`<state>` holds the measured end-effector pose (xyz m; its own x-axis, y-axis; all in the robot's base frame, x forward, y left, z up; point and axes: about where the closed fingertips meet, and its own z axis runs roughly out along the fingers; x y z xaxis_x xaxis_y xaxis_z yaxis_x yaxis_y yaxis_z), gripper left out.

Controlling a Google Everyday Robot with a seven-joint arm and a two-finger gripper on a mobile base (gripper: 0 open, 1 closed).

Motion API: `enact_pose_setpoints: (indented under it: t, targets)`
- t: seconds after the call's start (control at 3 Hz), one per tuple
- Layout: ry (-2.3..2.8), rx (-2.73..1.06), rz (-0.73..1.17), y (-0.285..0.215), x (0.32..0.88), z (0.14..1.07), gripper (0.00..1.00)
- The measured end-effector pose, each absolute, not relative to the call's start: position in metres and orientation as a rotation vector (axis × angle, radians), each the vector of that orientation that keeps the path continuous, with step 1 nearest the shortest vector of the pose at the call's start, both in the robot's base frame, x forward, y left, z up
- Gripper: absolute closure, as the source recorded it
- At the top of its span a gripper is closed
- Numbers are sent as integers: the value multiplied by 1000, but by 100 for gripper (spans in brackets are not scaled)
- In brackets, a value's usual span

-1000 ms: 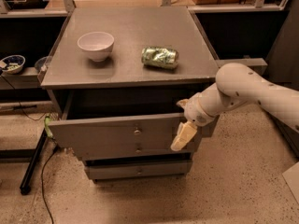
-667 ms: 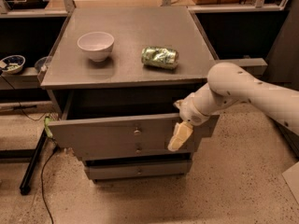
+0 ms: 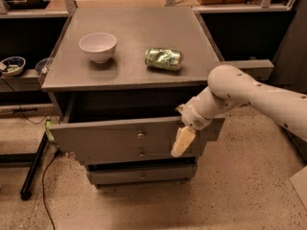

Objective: Open top drawer

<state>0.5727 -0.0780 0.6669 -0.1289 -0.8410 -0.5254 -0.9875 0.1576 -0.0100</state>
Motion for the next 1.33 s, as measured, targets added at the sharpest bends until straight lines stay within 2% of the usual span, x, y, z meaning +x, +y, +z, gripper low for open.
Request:
enact_pose_setpoints:
  t: [0.67, 1.0, 1.33]
  targets:
    - [2027, -1768, 539, -68, 569, 658, 2]
    - [2027, -1768, 539, -68, 569, 658, 25]
    - [2027, -1768, 539, -68, 569, 658, 56]
